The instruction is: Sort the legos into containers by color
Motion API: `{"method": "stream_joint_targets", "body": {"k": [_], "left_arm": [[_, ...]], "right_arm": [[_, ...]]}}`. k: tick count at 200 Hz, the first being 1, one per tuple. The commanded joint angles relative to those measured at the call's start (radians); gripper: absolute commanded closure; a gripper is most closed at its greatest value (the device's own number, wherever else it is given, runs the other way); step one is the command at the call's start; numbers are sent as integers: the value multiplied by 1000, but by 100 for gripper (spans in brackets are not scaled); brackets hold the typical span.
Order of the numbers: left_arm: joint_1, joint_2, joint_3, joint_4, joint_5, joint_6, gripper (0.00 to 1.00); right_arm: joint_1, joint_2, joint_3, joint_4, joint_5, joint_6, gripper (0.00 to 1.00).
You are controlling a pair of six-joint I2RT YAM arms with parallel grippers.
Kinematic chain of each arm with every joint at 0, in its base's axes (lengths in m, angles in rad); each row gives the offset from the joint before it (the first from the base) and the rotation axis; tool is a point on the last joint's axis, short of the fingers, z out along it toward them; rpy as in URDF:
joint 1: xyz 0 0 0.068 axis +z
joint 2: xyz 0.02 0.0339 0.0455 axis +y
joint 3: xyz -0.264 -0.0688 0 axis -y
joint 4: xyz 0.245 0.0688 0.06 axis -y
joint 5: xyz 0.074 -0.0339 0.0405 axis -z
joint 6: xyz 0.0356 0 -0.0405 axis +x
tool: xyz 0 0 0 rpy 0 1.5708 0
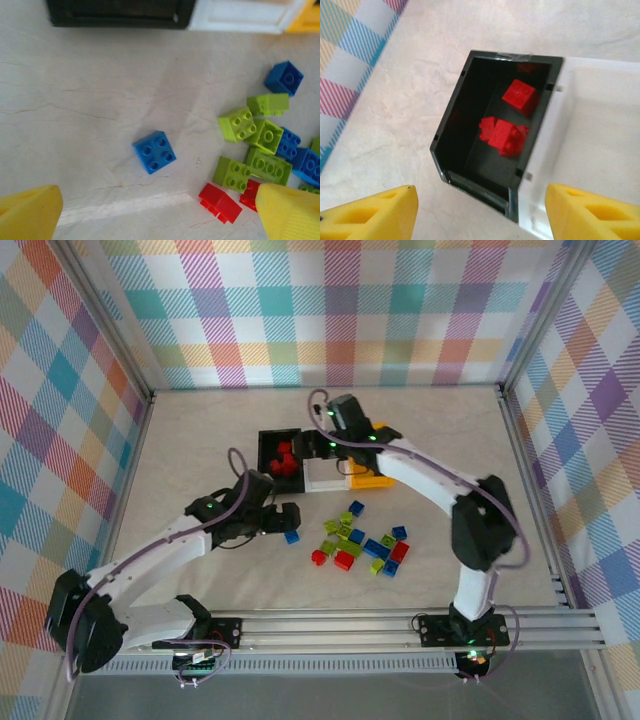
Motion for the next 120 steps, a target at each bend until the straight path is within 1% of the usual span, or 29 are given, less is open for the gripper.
{"method": "stream_joint_targets", "body": {"k": [1, 8, 19, 54, 80, 98, 107, 120], "left_arm": [[-41, 75, 26, 42, 16, -2, 9], [-41, 104, 19, 55, 21, -19, 13], [-41, 146, 8, 83, 24, -39, 16], [-40, 298, 26, 160, 57, -85, 21], [-38, 369, 60, 121, 15, -95, 22], [-38, 404, 71, 94, -2, -94, 27], [-37, 423, 72, 93, 3, -95, 29], [-38, 448, 68, 100, 23, -99, 36]], "right_arm": [[-12, -142, -166, 65, 8, 24, 30], [-11, -188, -219, 69, 9, 24, 30], [-11, -255, -294, 76, 13, 26, 30], [-12, -432, -475, 80, 48, 38, 30], [-15, -532, -553, 64, 87, 41, 30], [-22, -586, -583, 55, 106, 39, 30], [-24, -608, -597, 56, 116, 39, 29], [-28, -633, -615, 55, 133, 39, 29]]}}
